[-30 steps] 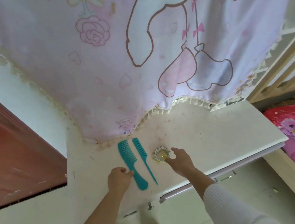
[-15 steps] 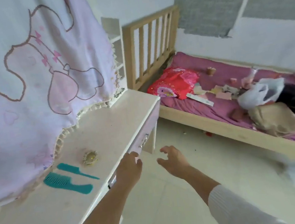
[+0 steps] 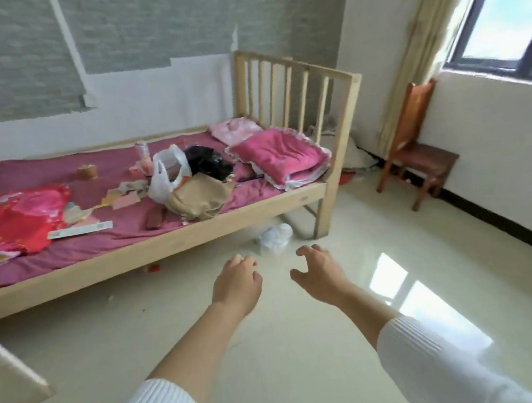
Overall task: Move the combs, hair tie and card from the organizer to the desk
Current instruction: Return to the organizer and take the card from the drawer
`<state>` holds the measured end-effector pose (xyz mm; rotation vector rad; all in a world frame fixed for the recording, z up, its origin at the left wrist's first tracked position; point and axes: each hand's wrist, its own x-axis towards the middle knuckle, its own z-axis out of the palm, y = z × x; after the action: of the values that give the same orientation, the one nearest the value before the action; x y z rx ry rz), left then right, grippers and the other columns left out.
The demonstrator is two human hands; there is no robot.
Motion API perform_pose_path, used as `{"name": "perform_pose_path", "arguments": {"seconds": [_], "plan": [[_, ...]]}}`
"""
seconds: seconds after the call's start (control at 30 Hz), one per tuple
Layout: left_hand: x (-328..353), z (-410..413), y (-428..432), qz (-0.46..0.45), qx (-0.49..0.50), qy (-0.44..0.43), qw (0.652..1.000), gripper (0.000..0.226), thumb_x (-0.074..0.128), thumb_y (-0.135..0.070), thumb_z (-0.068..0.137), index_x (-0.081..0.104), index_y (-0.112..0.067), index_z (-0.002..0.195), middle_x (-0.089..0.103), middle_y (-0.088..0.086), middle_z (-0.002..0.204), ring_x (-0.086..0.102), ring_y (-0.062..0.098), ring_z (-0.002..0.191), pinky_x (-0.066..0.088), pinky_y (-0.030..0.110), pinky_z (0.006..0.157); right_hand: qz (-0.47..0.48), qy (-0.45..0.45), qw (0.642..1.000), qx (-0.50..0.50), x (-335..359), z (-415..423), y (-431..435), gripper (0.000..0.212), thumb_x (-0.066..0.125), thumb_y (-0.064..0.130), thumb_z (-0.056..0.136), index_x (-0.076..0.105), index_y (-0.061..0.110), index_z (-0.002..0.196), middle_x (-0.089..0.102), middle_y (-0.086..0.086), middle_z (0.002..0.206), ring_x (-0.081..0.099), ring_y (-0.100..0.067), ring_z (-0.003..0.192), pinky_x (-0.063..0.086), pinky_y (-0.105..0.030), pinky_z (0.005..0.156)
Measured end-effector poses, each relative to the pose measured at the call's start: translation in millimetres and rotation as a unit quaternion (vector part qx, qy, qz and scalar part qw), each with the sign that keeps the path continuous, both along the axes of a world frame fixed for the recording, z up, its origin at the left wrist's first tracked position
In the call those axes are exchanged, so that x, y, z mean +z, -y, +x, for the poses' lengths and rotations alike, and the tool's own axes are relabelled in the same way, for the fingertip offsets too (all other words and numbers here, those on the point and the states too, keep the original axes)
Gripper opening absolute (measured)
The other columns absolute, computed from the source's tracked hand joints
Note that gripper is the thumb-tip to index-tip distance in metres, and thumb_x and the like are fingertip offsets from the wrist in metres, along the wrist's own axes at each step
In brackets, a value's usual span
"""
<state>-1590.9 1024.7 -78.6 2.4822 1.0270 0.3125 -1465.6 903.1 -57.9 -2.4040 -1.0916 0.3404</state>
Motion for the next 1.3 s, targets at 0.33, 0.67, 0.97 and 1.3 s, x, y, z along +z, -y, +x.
{"name": "perform_pose_path", "arguments": {"seconds": [0.33, 0.67, 0.97, 1.3], "plan": [[33, 326, 255, 0.035, -0.227, -0.008, 0.973, 0.039, 0.041, -0.024, 0.089, 0.053, -0.017, 0.126, 0.052, 0.009, 0.129, 0.048, 0.025, 0.119, 0.044, 0.037, 0.093, -0.047, 0.088, 0.967, -0.233, 20, 255, 294, 0.053, 0.054, 0.035, 0.084, 0.046, 0.013, 0.131, 0.049, -0.009, 0.132, 0.039, -0.028, 0.124, 0.04, -0.04, 0.096], [39, 608, 436, 0.096, -0.401, 0.004, 0.911, 0.035, 0.042, -0.025, 0.092, 0.052, -0.012, 0.123, 0.051, 0.008, 0.123, 0.048, 0.025, 0.114, 0.043, 0.037, 0.09, -0.082, 0.077, 0.915, -0.387, 22, 484, 485, 0.058, 0.054, 0.04, 0.086, 0.039, 0.017, 0.137, 0.042, -0.008, 0.138, 0.036, -0.027, 0.127, 0.037, -0.041, 0.1], [64, 867, 563, 0.09, -0.485, 0.017, 0.87, 0.036, 0.044, -0.026, 0.091, 0.052, -0.014, 0.125, 0.05, 0.008, 0.123, 0.048, 0.026, 0.114, 0.044, 0.037, 0.087, -0.082, 0.064, 0.869, -0.483, 52, 705, 607, 0.058, 0.051, 0.037, 0.088, 0.036, 0.016, 0.14, 0.039, -0.008, 0.142, 0.033, -0.025, 0.132, 0.033, -0.042, 0.105], [64, 1099, 727, 0.097, -0.548, 0.04, 0.83, 0.036, 0.041, -0.024, 0.092, 0.051, -0.013, 0.125, 0.049, 0.008, 0.124, 0.047, 0.026, 0.114, 0.046, 0.039, 0.088, -0.087, 0.067, 0.841, -0.531, 43, 916, 761, 0.059, 0.05, 0.037, 0.088, 0.034, 0.017, 0.141, 0.037, -0.007, 0.145, 0.032, -0.025, 0.131, 0.033, -0.043, 0.105]]}}
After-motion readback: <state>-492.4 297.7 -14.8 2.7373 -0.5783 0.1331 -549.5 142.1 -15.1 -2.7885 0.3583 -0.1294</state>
